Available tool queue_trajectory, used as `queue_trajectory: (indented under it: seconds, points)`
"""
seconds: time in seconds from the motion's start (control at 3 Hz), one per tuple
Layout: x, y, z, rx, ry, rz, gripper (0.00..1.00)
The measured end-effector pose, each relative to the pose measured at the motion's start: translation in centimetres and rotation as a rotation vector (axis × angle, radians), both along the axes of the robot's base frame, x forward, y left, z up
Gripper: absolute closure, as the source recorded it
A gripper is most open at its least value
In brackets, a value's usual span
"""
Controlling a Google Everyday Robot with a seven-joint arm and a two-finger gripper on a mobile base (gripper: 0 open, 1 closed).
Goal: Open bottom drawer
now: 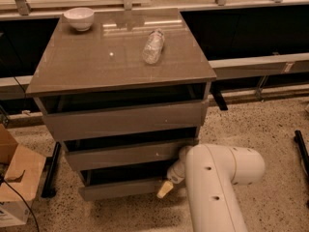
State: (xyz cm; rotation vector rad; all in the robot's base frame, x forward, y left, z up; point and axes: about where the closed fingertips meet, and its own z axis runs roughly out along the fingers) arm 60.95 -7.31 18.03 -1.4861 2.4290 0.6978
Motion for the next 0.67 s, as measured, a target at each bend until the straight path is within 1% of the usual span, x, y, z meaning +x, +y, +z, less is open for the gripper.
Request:
queue_trajectory:
  seconds: [0.33,0.67]
  points:
    - [-2.8,-0.3,-0.3,-0.081,0.038,0.099,0.42]
    - [-6.6,-0.4,-0.6,-0.102,0.090,0.176,0.65]
